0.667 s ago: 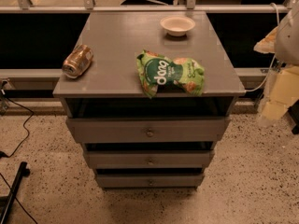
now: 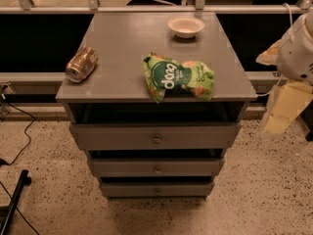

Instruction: Open top drawer

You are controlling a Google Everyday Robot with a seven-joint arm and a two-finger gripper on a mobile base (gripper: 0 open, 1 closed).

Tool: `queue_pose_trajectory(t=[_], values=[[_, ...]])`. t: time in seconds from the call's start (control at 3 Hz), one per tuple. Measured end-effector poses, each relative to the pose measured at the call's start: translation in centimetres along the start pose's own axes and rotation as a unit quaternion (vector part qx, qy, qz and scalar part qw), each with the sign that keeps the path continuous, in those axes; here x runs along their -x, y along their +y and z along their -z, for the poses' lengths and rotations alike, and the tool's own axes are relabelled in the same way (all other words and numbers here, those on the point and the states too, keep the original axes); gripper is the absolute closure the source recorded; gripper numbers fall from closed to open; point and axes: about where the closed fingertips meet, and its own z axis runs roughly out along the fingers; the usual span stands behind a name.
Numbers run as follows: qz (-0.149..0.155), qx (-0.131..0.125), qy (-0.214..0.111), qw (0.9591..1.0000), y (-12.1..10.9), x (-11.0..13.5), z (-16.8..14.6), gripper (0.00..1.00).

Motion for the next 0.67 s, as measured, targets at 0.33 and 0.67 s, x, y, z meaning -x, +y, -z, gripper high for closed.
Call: queue_pose_trajectory(t=[0.33, 0.67], values=[[0.01, 0.01, -0.031, 0.9994, 2.4, 0.3, -4.1, 0.0], [0.026, 0.017, -0.081, 0.9963, 5.2, 0.3, -9.5, 0.0]])
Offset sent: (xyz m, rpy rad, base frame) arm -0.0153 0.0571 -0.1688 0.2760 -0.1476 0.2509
